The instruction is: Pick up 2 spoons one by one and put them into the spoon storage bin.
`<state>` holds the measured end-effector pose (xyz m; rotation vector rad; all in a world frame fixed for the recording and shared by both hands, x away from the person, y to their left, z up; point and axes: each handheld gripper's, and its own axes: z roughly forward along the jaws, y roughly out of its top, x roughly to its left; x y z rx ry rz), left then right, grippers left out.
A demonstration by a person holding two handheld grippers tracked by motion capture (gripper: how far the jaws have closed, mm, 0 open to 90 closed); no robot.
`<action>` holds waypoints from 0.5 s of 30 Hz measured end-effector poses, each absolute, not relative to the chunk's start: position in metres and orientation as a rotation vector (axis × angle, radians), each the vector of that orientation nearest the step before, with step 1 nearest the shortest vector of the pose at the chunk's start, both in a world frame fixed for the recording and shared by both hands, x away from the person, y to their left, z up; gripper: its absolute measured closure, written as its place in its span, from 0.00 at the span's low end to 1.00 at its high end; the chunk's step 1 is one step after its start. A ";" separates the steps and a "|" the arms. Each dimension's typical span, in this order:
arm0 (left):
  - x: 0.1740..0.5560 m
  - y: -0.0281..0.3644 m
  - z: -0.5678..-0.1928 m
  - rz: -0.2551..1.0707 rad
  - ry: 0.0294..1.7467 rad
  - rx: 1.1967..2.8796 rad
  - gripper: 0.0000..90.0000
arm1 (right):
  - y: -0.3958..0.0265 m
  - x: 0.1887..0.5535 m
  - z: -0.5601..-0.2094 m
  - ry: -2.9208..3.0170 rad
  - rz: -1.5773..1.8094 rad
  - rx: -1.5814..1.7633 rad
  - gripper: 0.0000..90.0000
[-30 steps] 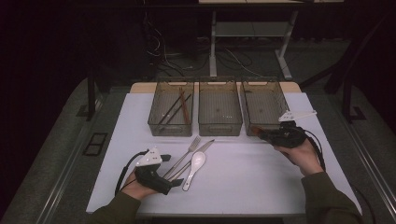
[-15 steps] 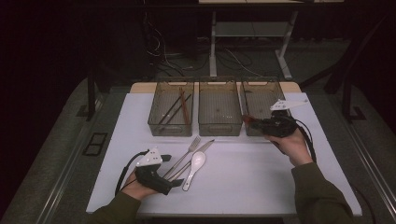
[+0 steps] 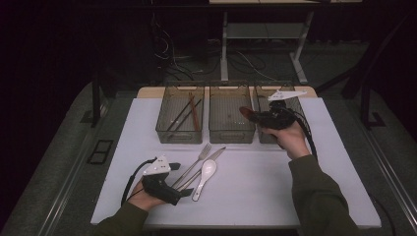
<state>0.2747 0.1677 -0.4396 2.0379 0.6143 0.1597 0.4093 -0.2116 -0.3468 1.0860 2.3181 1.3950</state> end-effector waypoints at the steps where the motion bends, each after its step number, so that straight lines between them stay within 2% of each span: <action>1: 0.275 0.168 -0.440 0.160 0.614 2.038 0.00 | -0.209 0.413 -0.345 2.318 1.397 1.080 0.90; 15: 0.275 0.167 -0.440 0.156 0.606 2.040 0.00 | -0.165 0.460 -0.333 2.307 1.396 1.099 0.90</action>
